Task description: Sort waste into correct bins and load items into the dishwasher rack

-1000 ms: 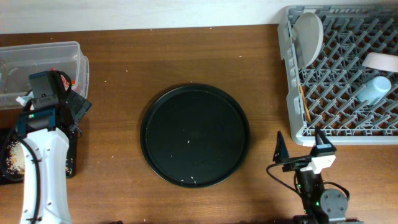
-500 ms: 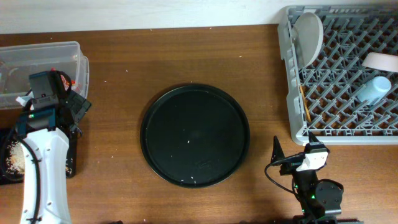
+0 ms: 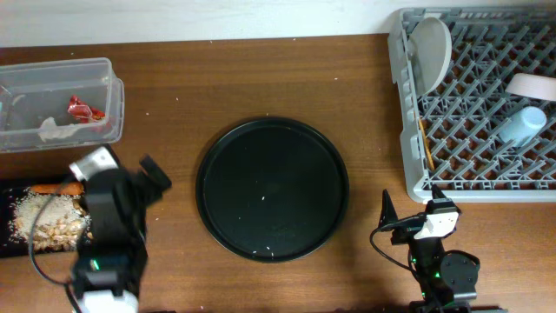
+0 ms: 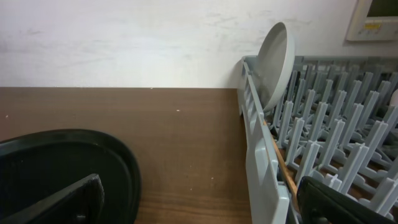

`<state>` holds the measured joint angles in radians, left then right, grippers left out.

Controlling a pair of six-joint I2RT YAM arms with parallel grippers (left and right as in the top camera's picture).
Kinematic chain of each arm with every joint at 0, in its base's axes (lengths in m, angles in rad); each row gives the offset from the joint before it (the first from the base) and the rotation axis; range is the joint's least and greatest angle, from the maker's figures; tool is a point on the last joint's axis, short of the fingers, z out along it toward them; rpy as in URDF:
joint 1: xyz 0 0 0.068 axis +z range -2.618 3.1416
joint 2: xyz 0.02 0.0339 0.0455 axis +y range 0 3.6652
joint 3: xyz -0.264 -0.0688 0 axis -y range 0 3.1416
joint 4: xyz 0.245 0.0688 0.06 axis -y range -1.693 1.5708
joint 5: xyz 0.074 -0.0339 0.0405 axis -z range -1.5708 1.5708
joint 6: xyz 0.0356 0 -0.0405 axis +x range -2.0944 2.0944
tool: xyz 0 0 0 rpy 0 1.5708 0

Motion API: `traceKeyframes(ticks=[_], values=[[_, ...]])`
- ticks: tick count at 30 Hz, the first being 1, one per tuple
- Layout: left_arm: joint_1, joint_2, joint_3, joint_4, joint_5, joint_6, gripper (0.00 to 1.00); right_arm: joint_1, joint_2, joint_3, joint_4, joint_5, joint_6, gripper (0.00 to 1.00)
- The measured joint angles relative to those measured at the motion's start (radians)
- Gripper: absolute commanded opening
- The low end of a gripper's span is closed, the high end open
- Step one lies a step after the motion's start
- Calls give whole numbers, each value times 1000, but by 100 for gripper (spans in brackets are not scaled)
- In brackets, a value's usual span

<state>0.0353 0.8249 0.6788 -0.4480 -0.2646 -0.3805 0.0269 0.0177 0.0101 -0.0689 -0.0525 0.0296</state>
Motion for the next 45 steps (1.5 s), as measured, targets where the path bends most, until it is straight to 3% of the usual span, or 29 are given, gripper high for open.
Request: traceKeyframes(ticks=[7,14,17,19,26,45], values=[[-3,-489,-315,124,35,150,99,0,0,0,0,0,0,98],[-2,-642,-567,440,85,238,99,0,0,0,0,1,0,98],[-2,-706,-644,452,93,243,99,0,0,0,0,1,0,98],[-2,-775,-665,380,105,262,99,0,0,0,0,1,0,99],[0,-809,-665,380,119,333,99,0,0,0,0,1,0,98],[0,-809,-665,380,119,336,99,0,0,0,0,1,0,98]])
